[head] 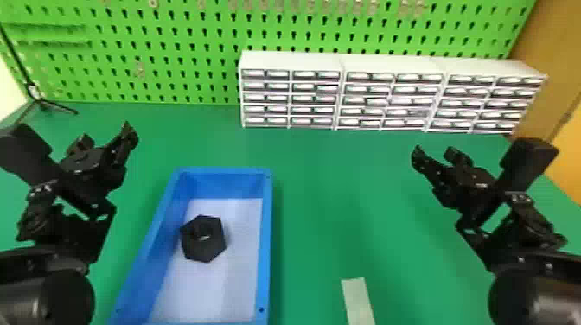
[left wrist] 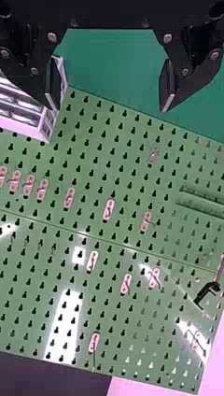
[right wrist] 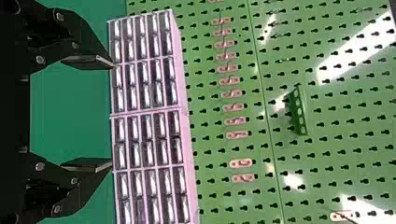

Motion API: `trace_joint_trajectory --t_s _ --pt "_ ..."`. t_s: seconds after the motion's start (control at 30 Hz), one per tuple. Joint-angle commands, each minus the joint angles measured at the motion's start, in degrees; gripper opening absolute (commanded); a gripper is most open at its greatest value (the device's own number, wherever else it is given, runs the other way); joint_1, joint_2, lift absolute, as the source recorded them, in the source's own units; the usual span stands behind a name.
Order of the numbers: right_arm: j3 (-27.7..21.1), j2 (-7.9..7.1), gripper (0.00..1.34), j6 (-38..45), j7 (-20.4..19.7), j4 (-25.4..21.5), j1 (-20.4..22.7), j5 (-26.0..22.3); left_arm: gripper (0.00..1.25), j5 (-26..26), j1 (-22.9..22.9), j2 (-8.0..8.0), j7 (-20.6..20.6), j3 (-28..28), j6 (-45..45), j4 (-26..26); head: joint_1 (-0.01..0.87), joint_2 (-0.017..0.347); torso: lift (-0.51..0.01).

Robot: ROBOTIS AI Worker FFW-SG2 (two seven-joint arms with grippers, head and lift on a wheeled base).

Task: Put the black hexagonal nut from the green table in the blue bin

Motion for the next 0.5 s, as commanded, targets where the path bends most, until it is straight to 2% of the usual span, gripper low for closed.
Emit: trace_joint_trajectory --t_s 0.0,0.47 --pt "-0.29 0.00 0.82 0.10 -0.01 0.00 0.37 0.14 0.81 -0.01 0.18 0.01 0.00 -0.04 0.00 -0.01 0.692 0.008 -0.097" --pt "-1.44 0.17 0.82 0.10 -0.01 0.00 1.25 0.32 0.81 0.08 0.62 0.01 0.00 0.04 0.00 -0.01 0.692 0.008 -0.097"
